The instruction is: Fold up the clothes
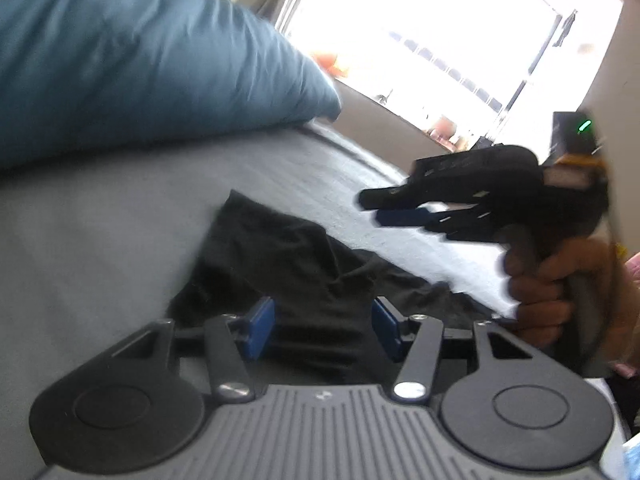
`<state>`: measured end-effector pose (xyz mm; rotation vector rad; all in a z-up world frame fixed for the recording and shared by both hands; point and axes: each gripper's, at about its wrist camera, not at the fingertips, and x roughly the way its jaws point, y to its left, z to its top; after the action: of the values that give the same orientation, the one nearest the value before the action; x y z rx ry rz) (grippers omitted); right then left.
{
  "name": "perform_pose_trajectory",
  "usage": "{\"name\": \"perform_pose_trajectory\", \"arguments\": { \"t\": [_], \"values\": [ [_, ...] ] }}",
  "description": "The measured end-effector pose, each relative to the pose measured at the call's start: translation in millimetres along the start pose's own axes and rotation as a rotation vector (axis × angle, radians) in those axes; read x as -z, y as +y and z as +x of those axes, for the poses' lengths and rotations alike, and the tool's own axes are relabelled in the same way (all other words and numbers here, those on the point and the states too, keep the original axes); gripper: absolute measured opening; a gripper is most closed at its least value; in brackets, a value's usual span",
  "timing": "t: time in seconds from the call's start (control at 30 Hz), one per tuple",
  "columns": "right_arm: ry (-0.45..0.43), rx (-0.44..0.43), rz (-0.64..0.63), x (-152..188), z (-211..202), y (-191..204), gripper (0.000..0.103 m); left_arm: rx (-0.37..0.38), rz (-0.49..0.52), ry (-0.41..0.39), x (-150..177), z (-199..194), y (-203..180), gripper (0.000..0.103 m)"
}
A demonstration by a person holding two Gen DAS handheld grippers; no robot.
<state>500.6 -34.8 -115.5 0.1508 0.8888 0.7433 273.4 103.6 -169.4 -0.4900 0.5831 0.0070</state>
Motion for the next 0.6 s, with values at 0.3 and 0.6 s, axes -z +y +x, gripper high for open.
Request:
{"name": "perform_pose_trajectory", "arguments": {
  "t": [0.3,0.6],
  "values": [
    [0.133,0.117,-0.249,-28,48,24,0.029,-0.026,-0.024,0.015,14,26,17,0.053],
    [0.345,0.086,-0.538,-34,126,77,0.041,0.017,-0.008,-0.029,18,26,22,0.054]
  ]
}}
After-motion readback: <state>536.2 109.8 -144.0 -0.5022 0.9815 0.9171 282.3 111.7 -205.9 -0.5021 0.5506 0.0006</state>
